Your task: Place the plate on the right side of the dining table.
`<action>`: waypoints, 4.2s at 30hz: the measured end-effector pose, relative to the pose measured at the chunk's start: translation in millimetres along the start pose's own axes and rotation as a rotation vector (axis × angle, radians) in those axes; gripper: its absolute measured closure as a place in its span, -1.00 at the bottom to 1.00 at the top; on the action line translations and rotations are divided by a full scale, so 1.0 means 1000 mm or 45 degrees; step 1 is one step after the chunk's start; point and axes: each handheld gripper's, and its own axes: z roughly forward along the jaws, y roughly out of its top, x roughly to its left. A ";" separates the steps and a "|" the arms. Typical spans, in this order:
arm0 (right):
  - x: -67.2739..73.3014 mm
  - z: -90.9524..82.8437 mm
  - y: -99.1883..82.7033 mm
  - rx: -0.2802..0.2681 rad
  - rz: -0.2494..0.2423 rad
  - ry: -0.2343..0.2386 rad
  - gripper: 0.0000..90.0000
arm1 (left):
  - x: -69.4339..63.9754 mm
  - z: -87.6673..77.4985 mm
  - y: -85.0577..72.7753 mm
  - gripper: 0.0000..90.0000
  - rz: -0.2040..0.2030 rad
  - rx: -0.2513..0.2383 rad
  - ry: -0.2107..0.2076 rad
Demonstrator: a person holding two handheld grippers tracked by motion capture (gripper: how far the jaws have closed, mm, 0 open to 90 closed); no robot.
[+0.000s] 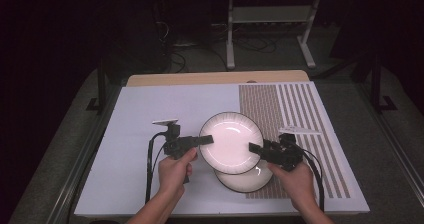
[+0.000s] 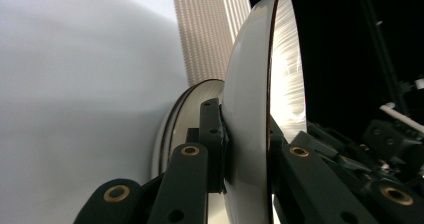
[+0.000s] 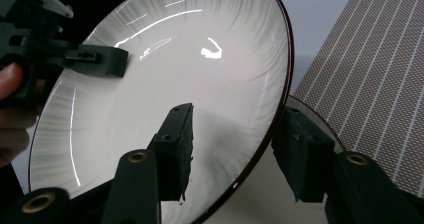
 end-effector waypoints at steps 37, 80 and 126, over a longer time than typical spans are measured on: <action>-0.014 -0.005 0.010 -0.037 0.376 -0.101 0.67 | -0.008 0.026 0.008 0.70 -0.079 -0.051 0.055; -0.078 -0.033 0.038 -0.102 0.534 -0.253 0.65 | -0.038 0.116 0.042 0.73 -0.090 0.003 0.051; -0.152 -0.047 0.020 -0.085 0.629 -0.398 0.64 | -0.041 0.213 0.041 0.63 -0.002 0.180 0.166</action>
